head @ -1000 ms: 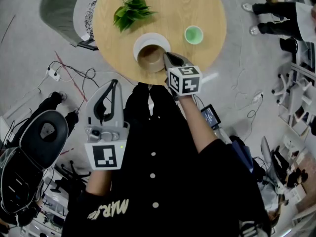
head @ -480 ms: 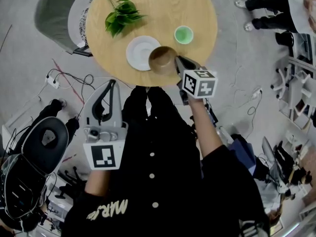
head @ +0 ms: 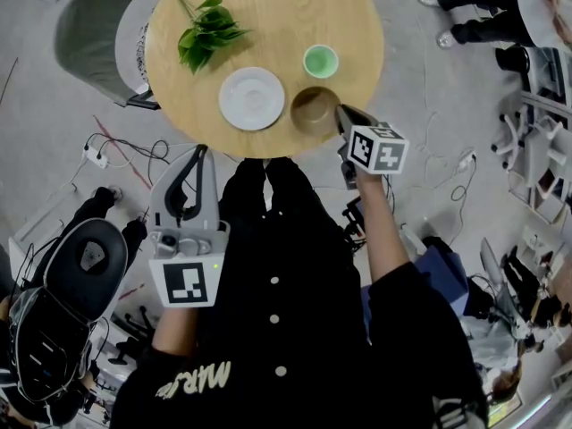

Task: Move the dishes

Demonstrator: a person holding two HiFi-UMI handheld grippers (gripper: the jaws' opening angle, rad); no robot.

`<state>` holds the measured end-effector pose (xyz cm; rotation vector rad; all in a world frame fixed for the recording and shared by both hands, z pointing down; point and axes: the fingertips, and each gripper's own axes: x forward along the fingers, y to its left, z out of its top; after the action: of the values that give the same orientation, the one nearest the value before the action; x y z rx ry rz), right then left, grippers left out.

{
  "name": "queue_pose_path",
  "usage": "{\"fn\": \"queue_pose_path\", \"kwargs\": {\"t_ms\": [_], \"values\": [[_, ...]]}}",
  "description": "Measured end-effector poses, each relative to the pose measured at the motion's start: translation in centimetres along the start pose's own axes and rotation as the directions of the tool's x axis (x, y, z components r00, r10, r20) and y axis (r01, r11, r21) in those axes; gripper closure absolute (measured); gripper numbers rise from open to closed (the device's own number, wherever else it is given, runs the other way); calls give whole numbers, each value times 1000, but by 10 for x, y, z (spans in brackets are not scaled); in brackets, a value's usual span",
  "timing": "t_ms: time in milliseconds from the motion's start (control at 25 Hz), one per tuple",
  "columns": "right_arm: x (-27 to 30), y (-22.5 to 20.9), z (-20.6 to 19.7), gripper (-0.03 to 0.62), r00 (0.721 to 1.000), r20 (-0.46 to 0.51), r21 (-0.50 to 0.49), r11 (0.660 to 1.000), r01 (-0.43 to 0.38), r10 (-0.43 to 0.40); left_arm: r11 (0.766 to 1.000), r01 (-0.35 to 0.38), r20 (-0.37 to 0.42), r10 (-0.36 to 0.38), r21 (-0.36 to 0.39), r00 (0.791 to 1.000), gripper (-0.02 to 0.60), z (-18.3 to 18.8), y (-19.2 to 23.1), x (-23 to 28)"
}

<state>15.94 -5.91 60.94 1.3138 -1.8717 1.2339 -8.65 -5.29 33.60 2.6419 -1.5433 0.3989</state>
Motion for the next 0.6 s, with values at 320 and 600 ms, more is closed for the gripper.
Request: {"fn": "queue_pose_path", "kwargs": {"t_ms": [320, 600], "values": [[8, -16, -7, 589, 1000, -19, 21, 1000, 16, -15, 1000, 14, -17, -14, 5, 1000, 580, -4, -6, 7], [10, -19, -10, 585, 1000, -22, 18, 1000, 21, -21, 1000, 14, -26, -14, 9, 1000, 580, -4, -8, 6]]}}
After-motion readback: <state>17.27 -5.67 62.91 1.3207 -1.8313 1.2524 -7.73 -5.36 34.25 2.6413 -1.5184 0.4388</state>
